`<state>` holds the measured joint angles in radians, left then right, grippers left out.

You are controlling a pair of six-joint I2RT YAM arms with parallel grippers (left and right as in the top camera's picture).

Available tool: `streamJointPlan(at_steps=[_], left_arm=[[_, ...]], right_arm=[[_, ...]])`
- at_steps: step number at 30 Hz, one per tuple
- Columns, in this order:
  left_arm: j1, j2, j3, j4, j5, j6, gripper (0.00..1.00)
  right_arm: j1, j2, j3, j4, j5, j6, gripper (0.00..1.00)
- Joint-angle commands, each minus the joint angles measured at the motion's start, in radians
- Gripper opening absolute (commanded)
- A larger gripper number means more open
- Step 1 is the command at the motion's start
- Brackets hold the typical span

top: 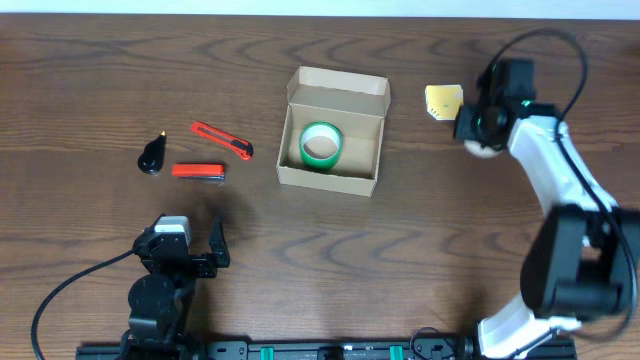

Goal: Pack container
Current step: 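Carry the clear tape with the right gripper and lower it into the box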

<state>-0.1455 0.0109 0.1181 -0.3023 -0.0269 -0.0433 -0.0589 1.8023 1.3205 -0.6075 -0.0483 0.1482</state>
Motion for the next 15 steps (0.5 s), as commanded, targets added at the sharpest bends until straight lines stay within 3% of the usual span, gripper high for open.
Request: streamJointPlan(at_steps=[1,8,15], left_arm=[[0.005,-0.006,-0.026,-0.003,-0.006,0.021,0.95],[0.005,-0.006,-0.026,-0.003,-0.006,0.021,0.95],[0.005,-0.006,-0.026,-0.003,-0.006,0.021,0.95]], right_arm=[[0.075,-0.158,0.106,-0.035,-0.062,0.032,0.01],[0.349,-0.26,0.14,-0.039,-0.03,0.144,0.01],[0.635,-0.139,0.14,-0.005,0.096,0.307,0.01]])
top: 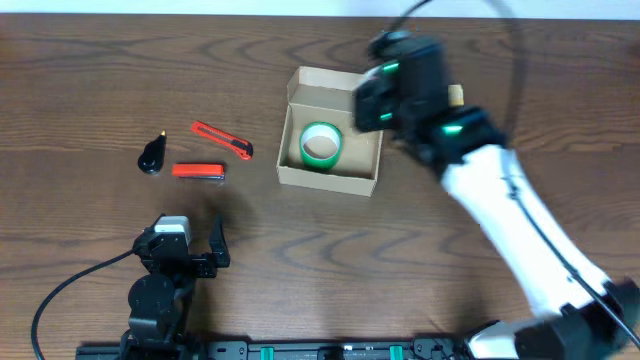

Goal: Pack container
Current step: 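Carry the clear tape with the right gripper and lower it into the box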

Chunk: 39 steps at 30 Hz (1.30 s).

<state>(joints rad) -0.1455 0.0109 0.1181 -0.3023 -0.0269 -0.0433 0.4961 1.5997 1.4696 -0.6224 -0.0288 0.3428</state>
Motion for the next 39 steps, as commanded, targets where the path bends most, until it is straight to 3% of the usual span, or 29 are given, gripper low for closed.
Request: streamJointPlan(at_steps=[1,8,16,39], left_arm=[[0.005,-0.006,-0.026,-0.002,-0.006,0.021,0.95],[0.005,-0.006,-0.026,-0.002,-0.006,0.021,0.95],[0.005,-0.006,-0.026,-0.002,-0.006,0.021,0.95],[0.005,-0.006,-0.026,-0.002,-0.006,0.021,0.95]], right_arm=[[0.112,0.087,-0.009,0.019,0.089,0.139,0.01],[0.227,0.24,0.01,0.037,0.186,0.285,0.01],[0.229,0.412,0.15,-0.032,0.198,0.315,0.01],[0.172,0.481,0.179,0.042,0.225,0.314,0.01]])
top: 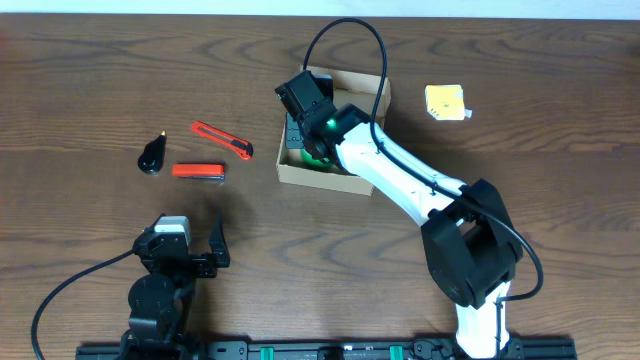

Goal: Pack container
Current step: 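Carry the clear tape with the right gripper and lower it into the box, then release the clear tape, move the right gripper to the yellow sticky notes and grasp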

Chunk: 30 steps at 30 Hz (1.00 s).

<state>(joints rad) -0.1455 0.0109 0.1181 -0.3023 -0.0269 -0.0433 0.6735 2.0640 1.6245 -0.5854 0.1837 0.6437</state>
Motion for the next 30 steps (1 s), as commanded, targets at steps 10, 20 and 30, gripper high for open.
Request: streamJointPlan(at_steps=[10,20,30], left_arm=[[0.005,-0.006,-0.026,-0.003,-0.006,0.021,0.95],[0.005,-0.006,-0.026,-0.002,-0.006,0.021,0.95],[0.005,-0.006,-0.026,-0.003,-0.006,0.021,0.95]], right_arm=[[-0.005,0.039,0.024,0.021,-0.005,0.005,0.05],[-0.005,0.039,0.024,0.014,-0.031,-0.002,0.34],[-0.011,-0.063,0.066,-0.035,-0.086,-0.045,0.43]])
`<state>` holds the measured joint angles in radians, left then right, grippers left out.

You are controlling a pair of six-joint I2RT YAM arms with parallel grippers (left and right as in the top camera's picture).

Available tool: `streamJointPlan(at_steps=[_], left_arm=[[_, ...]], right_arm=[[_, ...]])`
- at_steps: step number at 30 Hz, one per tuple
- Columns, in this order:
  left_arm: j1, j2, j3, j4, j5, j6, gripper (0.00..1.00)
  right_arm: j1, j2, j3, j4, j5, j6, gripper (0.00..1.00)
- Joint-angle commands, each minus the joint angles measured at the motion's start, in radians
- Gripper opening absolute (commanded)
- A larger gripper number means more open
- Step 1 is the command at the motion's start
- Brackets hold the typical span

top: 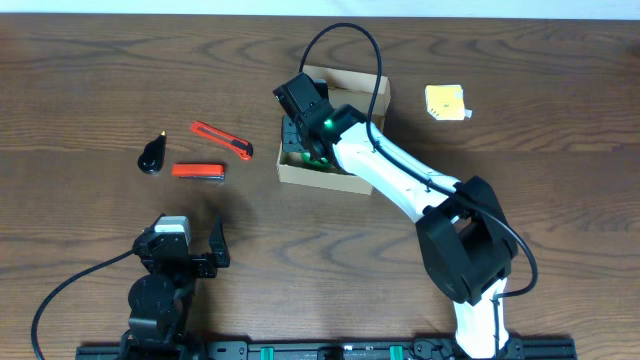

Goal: Pack container
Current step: 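Release the clear tape, move the right gripper to the yellow sticky notes and grasp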

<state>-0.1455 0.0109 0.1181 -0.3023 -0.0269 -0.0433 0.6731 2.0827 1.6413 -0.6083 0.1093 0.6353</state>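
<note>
The open cardboard box (372,95) stands in the middle of the table. My right arm reaches from the lower right across it. Its right gripper (293,138) points down into the box's left half, and the wrist hides its jaws. Only a sliver of the green tape roll (318,160) shows in the box, under the arm. Left of the box lie a red box cutter (222,140), a short red stick (198,171) and a small black cone-shaped piece (152,156). A yellow piece (444,101) lies right of the box. My left gripper (185,250) rests open near the front left.
The right arm's white links span the table from the box to the front edge at the right. A black cable arcs above the box. The left arm's cable trails to the front left corner.
The right wrist has shifted very slightly over the box's left half. Nothing else on the table has moved, and the left arm has stayed still.
The right gripper was at the far right beside the yellow piece, with the green roll lying in the box in full view. Then the arm was over the box's right side. Then its gripper was down in the box's left half, where it remains.
</note>
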Motion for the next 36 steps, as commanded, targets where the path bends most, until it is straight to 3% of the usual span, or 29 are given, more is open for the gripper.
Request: streamJointPlan(at_steps=[1,3,7,9,10,16,24,36], left_arm=[[0.005,-0.006,-0.026,-0.003,-0.006,0.021,0.96],[0.005,-0.006,-0.026,-0.002,-0.006,0.021,0.95],[0.005,-0.006,-0.026,-0.003,-0.006,0.021,0.95],[0.005,-0.006,-0.026,-0.003,-0.006,0.021,0.95],[0.005,-0.006,-0.026,-0.003,-0.006,0.021,0.95],[0.005,-0.006,-0.026,-0.003,-0.006,0.021,0.95],[0.005,-0.006,-0.026,-0.003,-0.006,0.021,0.95],[0.005,-0.006,-0.026,-0.003,-0.006,0.021,0.95]], right_arm=[[-0.014,-0.108,0.055,-0.019,-0.011,-0.057,0.45],[-0.026,-0.174,0.061,-0.034,0.006,-0.096,0.47],[-0.076,-0.317,0.061,-0.076,0.062,-0.16,0.64],[-0.121,-0.381,0.06,-0.105,0.074,-0.179,0.83],[-0.149,-0.411,0.06,-0.121,0.074,-0.188,0.99],[-0.323,-0.521,0.06,-0.195,0.075,-0.193,0.99],[-0.499,-0.536,0.058,-0.289,0.074,-0.367,0.99],[-0.566,-0.378,0.058,-0.422,0.074,-0.412,0.99]])
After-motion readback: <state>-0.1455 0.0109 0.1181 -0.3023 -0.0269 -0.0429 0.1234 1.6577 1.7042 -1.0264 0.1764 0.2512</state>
